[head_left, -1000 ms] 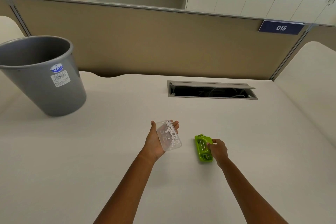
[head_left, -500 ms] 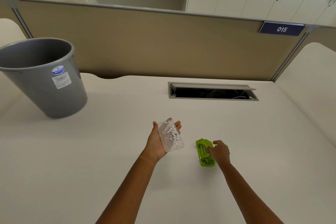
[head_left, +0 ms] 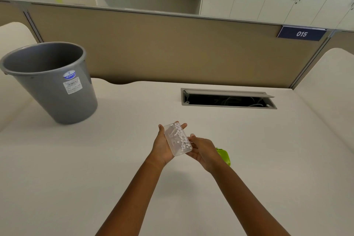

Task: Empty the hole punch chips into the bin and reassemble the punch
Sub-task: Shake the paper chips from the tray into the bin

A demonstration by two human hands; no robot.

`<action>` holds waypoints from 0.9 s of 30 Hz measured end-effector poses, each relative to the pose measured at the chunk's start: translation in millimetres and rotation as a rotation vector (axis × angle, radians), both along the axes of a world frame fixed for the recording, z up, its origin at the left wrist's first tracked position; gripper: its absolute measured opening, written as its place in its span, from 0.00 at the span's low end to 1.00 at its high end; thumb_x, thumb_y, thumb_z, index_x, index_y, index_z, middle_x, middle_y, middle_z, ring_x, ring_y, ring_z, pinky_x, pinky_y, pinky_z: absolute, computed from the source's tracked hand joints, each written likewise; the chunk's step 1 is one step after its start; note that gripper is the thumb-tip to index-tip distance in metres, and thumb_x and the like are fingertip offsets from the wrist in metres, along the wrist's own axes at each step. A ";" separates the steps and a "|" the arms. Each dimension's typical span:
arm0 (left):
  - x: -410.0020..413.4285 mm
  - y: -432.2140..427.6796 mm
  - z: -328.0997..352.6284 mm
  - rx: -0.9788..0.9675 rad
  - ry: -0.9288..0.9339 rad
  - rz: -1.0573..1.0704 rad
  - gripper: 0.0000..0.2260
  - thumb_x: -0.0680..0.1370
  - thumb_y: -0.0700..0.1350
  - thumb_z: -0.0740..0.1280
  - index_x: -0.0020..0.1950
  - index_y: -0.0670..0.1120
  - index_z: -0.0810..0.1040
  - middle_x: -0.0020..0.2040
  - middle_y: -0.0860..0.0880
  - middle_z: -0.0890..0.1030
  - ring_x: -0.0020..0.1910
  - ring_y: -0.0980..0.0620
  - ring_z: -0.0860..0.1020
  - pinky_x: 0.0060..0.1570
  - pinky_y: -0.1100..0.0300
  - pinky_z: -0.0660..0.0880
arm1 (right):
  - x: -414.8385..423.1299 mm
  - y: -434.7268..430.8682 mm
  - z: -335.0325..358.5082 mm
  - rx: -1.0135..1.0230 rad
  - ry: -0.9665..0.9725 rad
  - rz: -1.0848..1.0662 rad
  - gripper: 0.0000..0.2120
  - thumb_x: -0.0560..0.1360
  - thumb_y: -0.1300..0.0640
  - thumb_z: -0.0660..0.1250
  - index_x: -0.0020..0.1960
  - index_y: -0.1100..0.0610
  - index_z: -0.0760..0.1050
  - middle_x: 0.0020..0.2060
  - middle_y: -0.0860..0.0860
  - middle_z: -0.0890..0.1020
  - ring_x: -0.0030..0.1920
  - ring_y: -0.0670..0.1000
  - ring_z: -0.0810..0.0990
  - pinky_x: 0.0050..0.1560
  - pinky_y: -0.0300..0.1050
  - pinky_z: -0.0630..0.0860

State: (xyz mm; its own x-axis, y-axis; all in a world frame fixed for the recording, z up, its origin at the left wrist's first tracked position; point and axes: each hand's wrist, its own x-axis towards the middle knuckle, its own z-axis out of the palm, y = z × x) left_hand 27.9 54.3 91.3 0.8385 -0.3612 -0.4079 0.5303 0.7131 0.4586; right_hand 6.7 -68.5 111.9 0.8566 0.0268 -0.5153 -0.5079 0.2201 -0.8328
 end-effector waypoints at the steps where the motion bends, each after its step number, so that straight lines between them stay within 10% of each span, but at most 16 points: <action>1: 0.3 2.7 0.8 0.005 -0.005 -0.003 0.30 0.79 0.62 0.40 0.74 0.47 0.60 0.76 0.45 0.61 0.73 0.35 0.59 0.69 0.39 0.55 | 1.1 1.8 1.2 0.022 -0.001 0.007 0.13 0.80 0.58 0.56 0.50 0.65 0.76 0.41 0.57 0.81 0.39 0.51 0.80 0.44 0.42 0.79; 12: 13.5 41.5 12.9 0.078 -0.116 0.008 0.29 0.79 0.61 0.38 0.64 0.47 0.70 0.72 0.45 0.65 0.35 0.51 0.82 0.45 0.55 0.73 | 19.1 38.3 21.0 0.137 0.005 0.119 0.10 0.76 0.69 0.58 0.40 0.65 0.77 0.26 0.52 0.85 0.28 0.47 0.84 0.29 0.37 0.81; 18: 28.9 83.0 30.4 0.240 0.001 0.130 0.27 0.81 0.57 0.42 0.73 0.43 0.61 0.69 0.42 0.69 0.69 0.39 0.67 0.67 0.46 0.63 | 40.5 72.9 33.1 0.184 0.015 0.097 0.07 0.75 0.69 0.60 0.39 0.67 0.75 0.23 0.53 0.84 0.25 0.48 0.83 0.26 0.37 0.80; 23: 58.3 136.2 37.7 0.626 0.135 0.510 0.22 0.82 0.50 0.49 0.73 0.39 0.60 0.74 0.40 0.64 0.72 0.42 0.63 0.73 0.52 0.58 | 67.4 109.1 44.7 0.191 0.020 0.100 0.08 0.75 0.71 0.60 0.38 0.67 0.74 0.21 0.54 0.83 0.22 0.48 0.82 0.25 0.37 0.80; 27: 86.6 192.6 51.5 0.979 0.140 0.854 0.19 0.81 0.40 0.53 0.70 0.33 0.63 0.71 0.36 0.67 0.69 0.40 0.68 0.67 0.55 0.64 | 93.4 145.1 56.1 0.155 0.012 0.118 0.08 0.74 0.70 0.60 0.38 0.65 0.72 0.40 0.60 0.81 0.24 0.49 0.81 0.40 0.42 0.79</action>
State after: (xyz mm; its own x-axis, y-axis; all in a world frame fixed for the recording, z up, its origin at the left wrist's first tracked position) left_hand 114.5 246.9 142.8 0.5838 0.7550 -0.2985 0.1639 0.2506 0.9541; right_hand 100.2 76.7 168.0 0.8366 0.2066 -0.5074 -0.5475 0.2832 -0.7874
